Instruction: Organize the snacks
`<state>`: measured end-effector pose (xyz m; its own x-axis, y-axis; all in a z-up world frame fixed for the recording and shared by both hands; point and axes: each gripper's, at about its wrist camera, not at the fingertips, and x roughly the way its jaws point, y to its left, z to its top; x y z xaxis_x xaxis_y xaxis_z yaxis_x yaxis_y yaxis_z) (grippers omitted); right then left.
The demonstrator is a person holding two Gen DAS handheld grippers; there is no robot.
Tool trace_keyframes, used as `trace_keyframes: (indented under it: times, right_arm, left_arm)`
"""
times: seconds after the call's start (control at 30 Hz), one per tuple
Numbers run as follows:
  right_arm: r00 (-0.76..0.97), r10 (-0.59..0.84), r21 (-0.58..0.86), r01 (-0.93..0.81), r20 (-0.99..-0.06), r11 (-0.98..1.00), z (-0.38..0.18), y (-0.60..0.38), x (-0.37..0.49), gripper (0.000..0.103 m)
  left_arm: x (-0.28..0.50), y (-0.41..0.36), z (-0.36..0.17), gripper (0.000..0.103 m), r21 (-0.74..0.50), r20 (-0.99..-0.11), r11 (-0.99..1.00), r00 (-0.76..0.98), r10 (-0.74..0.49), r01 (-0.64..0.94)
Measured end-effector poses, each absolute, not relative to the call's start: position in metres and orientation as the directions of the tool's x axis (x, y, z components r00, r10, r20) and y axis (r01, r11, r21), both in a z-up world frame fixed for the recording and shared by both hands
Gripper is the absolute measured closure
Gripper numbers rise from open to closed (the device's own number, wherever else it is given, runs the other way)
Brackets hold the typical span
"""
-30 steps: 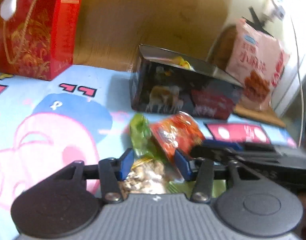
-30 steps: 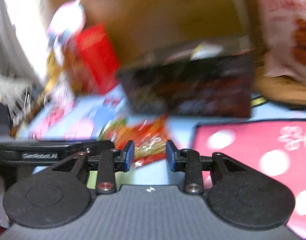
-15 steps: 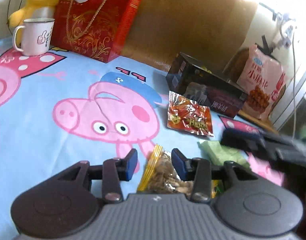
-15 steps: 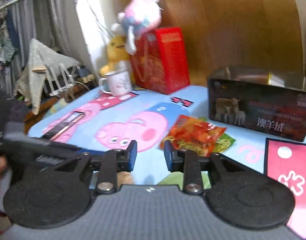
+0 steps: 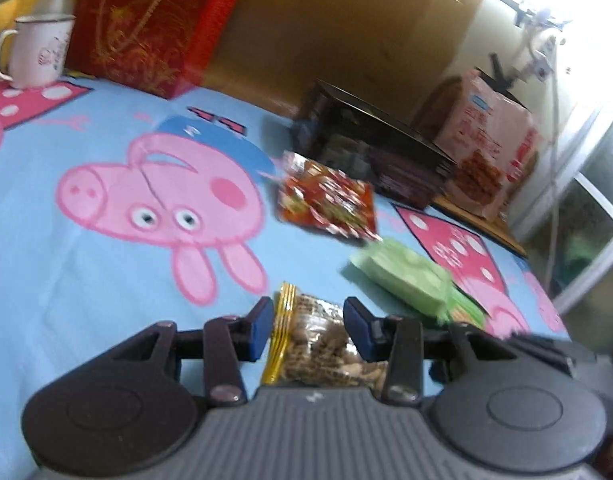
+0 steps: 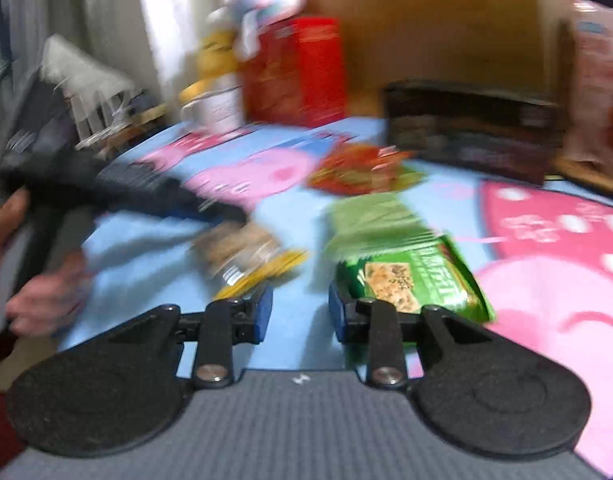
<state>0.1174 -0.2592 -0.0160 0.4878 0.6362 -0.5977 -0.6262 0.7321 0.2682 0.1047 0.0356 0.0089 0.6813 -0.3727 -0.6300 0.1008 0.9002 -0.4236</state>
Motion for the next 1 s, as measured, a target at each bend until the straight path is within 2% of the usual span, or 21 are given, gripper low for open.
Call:
trace_keyframes:
  times: [0.03, 0.1, 0.17, 0.23, 0.3, 0.37, 0.57, 0.73, 0.87, 0.9, 0.93, 0.97, 1.0]
  right_arm:
    - [0.472, 0.657, 0.285, -0.640, -0.588, 0.714, -0.014, -0.259, 0.116, 0.061]
    - [0.442, 0.680, 0.281, -0.677, -0.584, 0.681, -0.013, -0.249, 0.110, 0.049]
    - [0.429, 0.673, 0.252, -0.698, -0.603, 0.670, -0.018, -0.236, 0.105, 0.049]
    - [0.421, 0.651, 0.237, -0.695, -0.632, 0.679, -0.025, -0.230, 0.103, 0.052]
    - [0.443, 0.638, 0.212, -0.692, -0.630, 0.690, -0.025, -0.233, 0.098, 0.063]
    - [0.453, 0.631, 0.217, -0.677, -0.629, 0.703, -0.023, -0.243, 0.095, 0.068]
    - [0.513, 0.602, 0.252, -0.594, -0.612, 0.764, -0.021, -0.321, 0.058, 0.068]
    - [0.632, 0.496, 0.258, -0.434, -0.596, 0.863, -0.023, -0.382, 0.039, 0.068]
    - [0.708, 0.407, 0.240, -0.330, -0.577, 0.913, -0.025, -0.412, 0.034, 0.065]
    - [0.721, 0.390, 0.228, -0.317, -0.573, 0.921, -0.025, -0.416, 0.034, 0.063]
    - [0.734, 0.373, 0.211, -0.308, -0.568, 0.928, -0.025, -0.420, 0.033, 0.058]
    - [0.748, 0.356, 0.193, -0.300, -0.561, 0.934, -0.025, -0.423, 0.031, 0.049]
    - [0.755, 0.352, 0.184, -0.301, -0.554, 0.936, -0.025, -0.428, 0.030, 0.045]
  left_arm:
    - [0.101, 0.034, 0.009, 0.061, -0.427, -0.628, 0.898, 0.678, -0.382, 0.110]
    - [0.096, 0.031, 0.008, 0.061, -0.431, -0.626, 0.894, 0.674, -0.393, 0.121]
    - [0.090, 0.028, 0.007, 0.061, -0.439, -0.623, 0.889, 0.670, -0.404, 0.128]
    - [0.084, 0.023, 0.008, 0.059, -0.441, -0.623, 0.887, 0.663, -0.415, 0.141]
    - [0.078, 0.015, 0.008, 0.059, -0.441, -0.626, 0.882, 0.646, -0.437, 0.169]
    - [0.074, 0.005, 0.007, 0.059, -0.446, -0.626, 0.871, 0.623, -0.468, 0.206]
    - [0.071, -0.051, 0.006, 0.059, -0.435, -0.640, 0.808, 0.495, -0.588, 0.398]
    - [0.085, -0.118, 0.004, 0.056, -0.445, -0.645, 0.724, 0.372, -0.667, 0.527]
    - [0.102, -0.158, 0.003, 0.051, -0.440, -0.653, 0.698, 0.332, -0.681, 0.566]
    - [0.106, -0.164, 0.004, 0.047, -0.432, -0.658, 0.698, 0.330, -0.677, 0.571]
    - [0.109, -0.168, 0.005, 0.043, -0.429, -0.659, 0.695, 0.327, -0.678, 0.577]
    - [0.111, -0.169, 0.006, 0.040, -0.435, -0.655, 0.689, 0.321, -0.684, 0.580]
    - [0.112, -0.168, 0.007, 0.037, -0.444, -0.649, 0.683, 0.317, -0.691, 0.580]
